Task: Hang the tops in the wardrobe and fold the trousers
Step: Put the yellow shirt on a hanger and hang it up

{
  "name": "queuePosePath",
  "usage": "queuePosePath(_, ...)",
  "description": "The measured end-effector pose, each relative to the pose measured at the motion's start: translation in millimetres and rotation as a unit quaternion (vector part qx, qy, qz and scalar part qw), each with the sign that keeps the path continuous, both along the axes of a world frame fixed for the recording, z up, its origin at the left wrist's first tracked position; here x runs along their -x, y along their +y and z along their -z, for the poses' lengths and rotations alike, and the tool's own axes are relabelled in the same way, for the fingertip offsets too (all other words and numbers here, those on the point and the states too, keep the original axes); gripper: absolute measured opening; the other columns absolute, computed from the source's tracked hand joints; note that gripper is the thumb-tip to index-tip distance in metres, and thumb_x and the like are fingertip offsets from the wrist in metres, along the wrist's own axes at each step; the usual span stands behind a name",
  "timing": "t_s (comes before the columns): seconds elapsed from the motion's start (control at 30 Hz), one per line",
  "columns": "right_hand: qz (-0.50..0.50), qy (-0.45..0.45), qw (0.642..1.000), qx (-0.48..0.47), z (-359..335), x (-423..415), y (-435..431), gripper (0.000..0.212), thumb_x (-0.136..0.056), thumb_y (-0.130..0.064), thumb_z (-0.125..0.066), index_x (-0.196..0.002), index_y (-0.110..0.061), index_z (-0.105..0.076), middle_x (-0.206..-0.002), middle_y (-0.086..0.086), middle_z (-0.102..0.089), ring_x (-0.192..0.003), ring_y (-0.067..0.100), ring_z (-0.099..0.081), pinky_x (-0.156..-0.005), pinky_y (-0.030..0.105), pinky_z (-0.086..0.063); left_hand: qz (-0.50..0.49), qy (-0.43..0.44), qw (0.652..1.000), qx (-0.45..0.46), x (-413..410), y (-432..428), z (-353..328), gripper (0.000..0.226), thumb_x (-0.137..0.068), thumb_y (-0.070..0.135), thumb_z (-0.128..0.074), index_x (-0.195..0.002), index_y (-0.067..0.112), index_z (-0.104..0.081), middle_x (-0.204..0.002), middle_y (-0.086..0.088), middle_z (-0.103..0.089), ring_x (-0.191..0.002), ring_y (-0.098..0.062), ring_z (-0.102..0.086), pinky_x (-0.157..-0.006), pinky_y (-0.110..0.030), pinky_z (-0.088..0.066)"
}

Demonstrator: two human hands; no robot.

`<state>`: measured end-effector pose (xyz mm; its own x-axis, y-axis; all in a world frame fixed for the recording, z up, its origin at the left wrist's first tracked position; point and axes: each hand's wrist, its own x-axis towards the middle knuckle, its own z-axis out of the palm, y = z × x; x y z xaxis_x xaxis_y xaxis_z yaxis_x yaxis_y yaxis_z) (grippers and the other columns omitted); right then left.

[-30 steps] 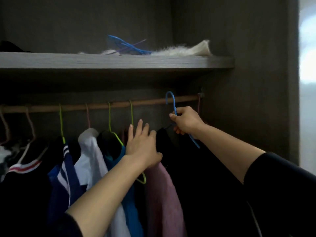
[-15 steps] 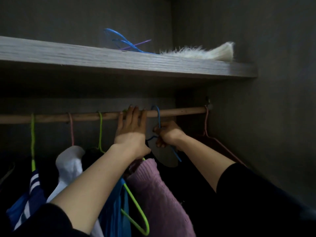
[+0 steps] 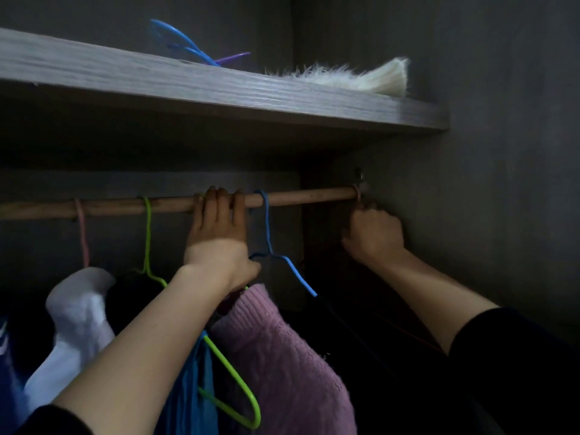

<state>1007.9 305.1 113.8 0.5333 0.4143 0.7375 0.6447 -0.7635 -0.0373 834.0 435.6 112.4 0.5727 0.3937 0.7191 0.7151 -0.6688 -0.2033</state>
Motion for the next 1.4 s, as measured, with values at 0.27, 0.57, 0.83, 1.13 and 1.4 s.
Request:
queuePosePath(0.27,-0.114,0.313,0.919,-0.209,-0.9,-11.0,23.7,0.044,-0.093,-0.027,-0.056,-0.128,-0.001,-0.05,-0.129,0.019,-0.057,-0.117,0.033,-0.056,-0.083,0.031,-0.045,0.012,-0.011,1.0,0.013,-3.1,-0.7,0.2,0.113,-0.073,0.056,-0.065,-0.148,0.008,0.004,-0.153,-0.019,-0.004,-0.143,-0.035,-0.002,-0.119,-0.044,-0.004)
queuePosePath(0.57,-0.252,0.299,0.89,-0.237,-14.4,10.8,36.3,0.018,-0.095,-0.013,-0.049,-0.11,-0.012,-0.059,-0.1,0.006,-0.062,-0.076,0.016,-0.058,-0.06,0.027,-0.045,0.01,-0.019,0.999,0.026,-6.9,0.2,0.2,0.11,-0.075,0.059,-0.062,-0.149,0.01,0.003,-0.154,-0.019,-0.002,-0.144,-0.035,0.0,-0.119,-0.046,-0.006)
queuePosePath(0.83,-0.228,0.302,0.911,-0.163,18.0,55.0,-27.3,0.019,-0.088,-0.014,-0.049,-0.099,-0.009,-0.064,-0.099,0.016,-0.068,-0.086,0.033,-0.065,-0.062,0.028,-0.049,0.056,-0.038,0.99,0.123,4.3,-29.8,6.7,0.081,-0.092,0.052,-0.041,-0.151,0.009,-0.006,-0.158,-0.019,-0.001,-0.146,-0.03,0.003,-0.117,-0.048,0.006)
queuePosePath(1.13,-0.193,0.353,0.88,-0.252,86.6,150.1,-164.9,0.014,-0.093,-0.017,-0.052,-0.087,-0.012,-0.064,-0.063,0.002,-0.06,-0.038,0.006,-0.047,-0.036,0.017,-0.035,0.301,-0.085,0.945,0.095,28.0,-128.7,84.8,0.061,-0.094,0.034,-0.041,-0.148,0.012,-0.025,-0.156,-0.017,-0.02,-0.145,-0.029,-0.012,-0.118,-0.043,-0.001)
queuePosePath(1.4,-0.119,0.399,0.853,-0.314,143.1,263.0,-317.7,0.012,-0.091,-0.004,-0.054,-0.092,0.0,-0.065,-0.061,0.009,-0.057,-0.043,0.016,-0.044,-0.036,0.016,-0.026,0.494,-0.101,0.834,0.225,67.9,-251.0,160.6,0.047,-0.092,0.022,-0.045,-0.137,0.008,-0.044,-0.147,-0.017,-0.038,-0.139,-0.029,-0.029,-0.116,-0.046,-0.02)
